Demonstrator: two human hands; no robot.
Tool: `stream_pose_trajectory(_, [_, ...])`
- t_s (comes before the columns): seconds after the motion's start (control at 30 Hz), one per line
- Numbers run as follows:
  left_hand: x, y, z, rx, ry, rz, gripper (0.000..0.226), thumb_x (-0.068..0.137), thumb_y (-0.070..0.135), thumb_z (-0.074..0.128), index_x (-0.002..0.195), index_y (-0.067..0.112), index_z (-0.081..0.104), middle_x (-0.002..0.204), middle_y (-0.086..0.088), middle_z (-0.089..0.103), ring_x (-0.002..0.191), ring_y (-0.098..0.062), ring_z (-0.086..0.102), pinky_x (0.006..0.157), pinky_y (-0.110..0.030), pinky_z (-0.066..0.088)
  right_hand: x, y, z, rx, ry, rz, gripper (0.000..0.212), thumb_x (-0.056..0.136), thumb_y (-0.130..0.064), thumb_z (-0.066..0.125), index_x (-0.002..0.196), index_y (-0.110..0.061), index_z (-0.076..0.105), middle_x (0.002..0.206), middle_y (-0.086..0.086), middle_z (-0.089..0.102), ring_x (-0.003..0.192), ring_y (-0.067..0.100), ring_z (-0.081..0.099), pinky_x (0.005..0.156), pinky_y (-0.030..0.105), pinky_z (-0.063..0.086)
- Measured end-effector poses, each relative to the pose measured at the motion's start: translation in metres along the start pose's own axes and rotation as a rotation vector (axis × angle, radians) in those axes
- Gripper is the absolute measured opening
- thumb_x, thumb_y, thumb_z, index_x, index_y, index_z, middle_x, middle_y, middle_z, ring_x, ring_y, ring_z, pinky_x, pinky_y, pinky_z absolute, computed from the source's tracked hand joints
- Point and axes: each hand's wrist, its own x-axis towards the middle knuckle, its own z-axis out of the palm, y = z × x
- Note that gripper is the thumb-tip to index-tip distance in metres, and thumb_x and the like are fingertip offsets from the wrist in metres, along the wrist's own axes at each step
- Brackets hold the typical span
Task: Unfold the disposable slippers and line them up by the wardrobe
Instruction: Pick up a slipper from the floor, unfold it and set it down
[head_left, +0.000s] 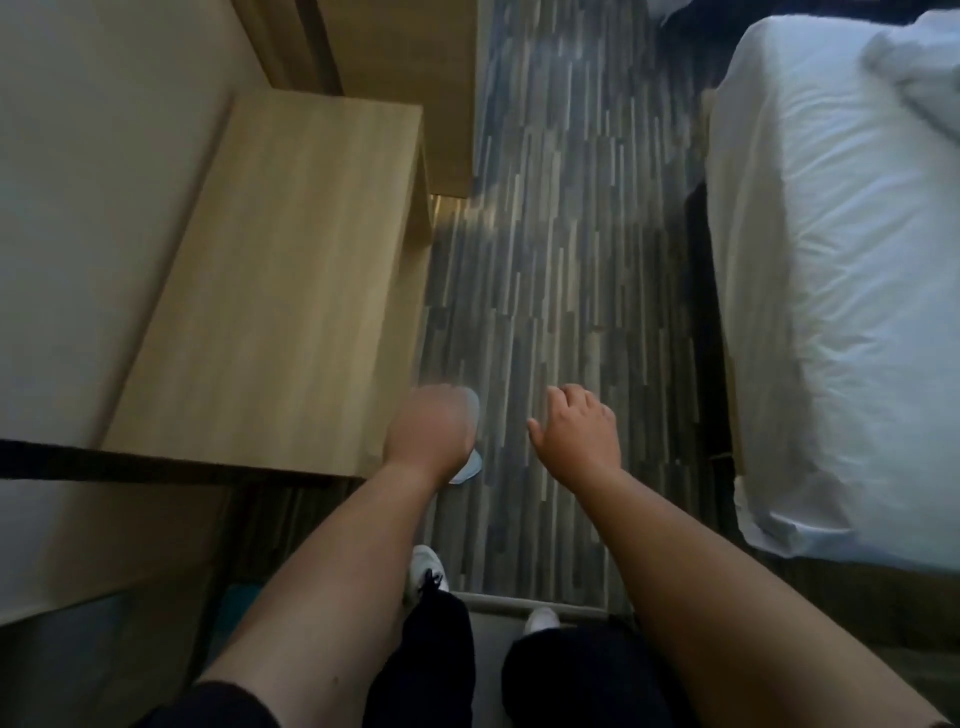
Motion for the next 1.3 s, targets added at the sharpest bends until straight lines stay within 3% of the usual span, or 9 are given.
stream_pose_trajectory(0.23, [0.079,-0.014,0.107,-0.138,-0.114,-0.172,0.040,0.087,0.037,0.043,0.117,0.011,0.050,0.118,-0.010,0.058,0.106,-0.029,0.052,0.090,-0.038,0.040,0.093,0.015,0.091,0.013,-0.119,-0.072,0.049,0.092,-0.048,0.045,0.127,-0.014,0.047,0.127,0.009,0.054,0.118,0.028,0.049,0.095,0.042,0.042])
stream_pose_trajectory(0.53, [0.191,-0.067,0.352,-0.360,-0.296,-0.490,0.041,0.087,0.031,0.046,0.118,0.005,0.050,0.125,-0.021,0.052,0.113,-0.039,0.050,0.090,-0.043,0.043,0.213,0.029,0.345,0.106,-0.438,-0.165,0.051,0.093,-0.043,0.046,0.130,-0.009,0.044,0.129,0.016,0.049,0.116,0.036,0.048,0.093,0.048,0.043])
stream_pose_trajectory(0.7, [0.237,-0.092,0.449,-0.493,-0.300,-0.655,0.044,0.089,0.030,0.046,0.125,0.005,0.048,0.131,-0.022,0.050,0.115,-0.041,0.052,0.092,-0.044,0.044,0.255,0.013,0.453,0.319,-0.527,0.049,0.054,0.094,-0.040,0.048,0.134,-0.004,0.042,0.136,0.020,0.045,0.121,0.037,0.047,0.096,0.043,0.040])
stream_pose_trajectory(0.83, [0.251,-0.094,0.491,-0.569,-0.300,-0.735,0.041,0.090,0.026,0.047,0.124,0.003,0.049,0.131,-0.022,0.052,0.117,-0.040,0.051,0.091,-0.042,0.044,0.273,-0.001,0.498,0.483,-0.536,0.237,0.056,0.092,-0.038,0.051,0.134,-0.003,0.041,0.137,0.020,0.047,0.121,0.037,0.049,0.095,0.040,0.041])
stream_pose_trajectory(0.97, [0.254,-0.092,0.516,-0.628,-0.300,-0.808,0.032,0.091,0.027,0.046,0.114,0.005,0.052,0.119,-0.020,0.058,0.105,-0.040,0.056,0.086,-0.044,0.049,0.279,-0.002,0.528,0.568,-0.546,0.406,0.054,0.093,-0.035,0.051,0.133,0.000,0.041,0.133,0.021,0.051,0.119,0.037,0.051,0.093,0.039,0.043])
stream_pose_trajectory(1.07, [0.258,-0.095,0.528,-0.674,-0.285,-0.847,0.029,0.092,0.026,0.046,0.111,0.005,0.053,0.117,-0.020,0.059,0.103,-0.040,0.056,0.085,-0.044,0.049,0.281,-0.001,0.540,0.620,-0.542,0.478,0.053,0.094,-0.033,0.052,0.133,0.001,0.042,0.131,0.021,0.054,0.117,0.037,0.052,0.090,0.038,0.043])
stream_pose_trajectory(1.17, [0.262,-0.100,0.534,-0.729,-0.260,-0.865,0.025,0.092,0.024,0.045,0.108,0.007,0.054,0.114,-0.018,0.061,0.099,-0.038,0.057,0.074,-0.036,0.043,0.283,-0.001,0.547,0.677,-0.536,0.512,0.049,0.093,-0.031,0.055,0.130,-0.001,0.046,0.125,0.018,0.058,0.114,0.035,0.055,0.084,0.032,0.040])
stream_pose_trajectory(1.3, [0.259,-0.101,0.521,-0.772,-0.280,-0.850,0.016,0.093,0.024,0.044,0.084,0.014,0.052,0.102,-0.014,0.064,0.082,-0.030,0.052,0.069,-0.031,0.036,0.284,-0.001,0.531,0.747,-0.529,0.505,0.014,0.090,-0.023,0.056,0.092,-0.009,0.059,0.086,0.013,0.062,0.088,0.034,0.063,0.080,0.041,0.052])
